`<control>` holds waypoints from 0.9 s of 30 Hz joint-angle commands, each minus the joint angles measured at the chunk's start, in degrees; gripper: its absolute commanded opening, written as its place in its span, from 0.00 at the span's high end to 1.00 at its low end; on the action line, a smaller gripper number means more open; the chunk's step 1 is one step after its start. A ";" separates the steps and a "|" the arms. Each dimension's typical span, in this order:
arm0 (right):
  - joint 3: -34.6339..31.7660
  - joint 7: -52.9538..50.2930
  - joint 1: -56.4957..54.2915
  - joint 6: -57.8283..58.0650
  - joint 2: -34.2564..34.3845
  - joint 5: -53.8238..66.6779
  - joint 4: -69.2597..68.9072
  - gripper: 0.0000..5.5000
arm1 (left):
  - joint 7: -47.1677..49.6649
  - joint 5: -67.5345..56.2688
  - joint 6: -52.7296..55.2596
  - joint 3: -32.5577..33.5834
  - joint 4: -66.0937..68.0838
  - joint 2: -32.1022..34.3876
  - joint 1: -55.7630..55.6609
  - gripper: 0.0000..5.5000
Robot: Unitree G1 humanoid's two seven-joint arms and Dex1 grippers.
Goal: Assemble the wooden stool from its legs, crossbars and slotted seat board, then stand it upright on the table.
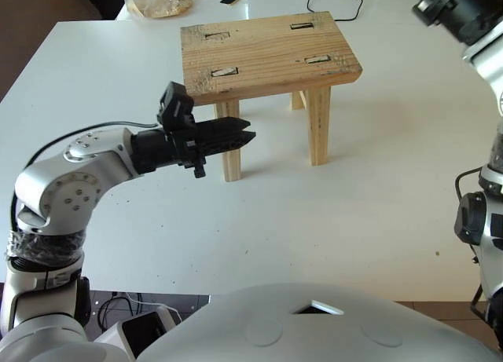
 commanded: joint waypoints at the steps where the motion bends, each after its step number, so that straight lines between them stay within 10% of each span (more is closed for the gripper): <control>1: -3.30 -1.67 1.98 0.97 2.32 0.03 -0.83 0.77 | -4.92 -4.15 3.66 4.18 1.51 3.85 -1.05 0.74; 14: -8.06 -4.22 30.87 -14.03 7.86 -17.23 -7.73 0.77 | 7.31 -6.85 -6.44 32.37 -0.58 -3.49 18.81 0.74; 23: 1.76 -10.46 31.48 -33.74 16.70 -37.96 9.35 0.77 | 24.71 45.39 -32.73 0.07 17.24 -18.45 16.73 0.74; 27: -1.10 -8.87 29.98 -37.78 18.25 -36.61 16.74 0.77 | 29.00 54.16 -41.56 -4.21 32.29 -25.30 13.56 0.74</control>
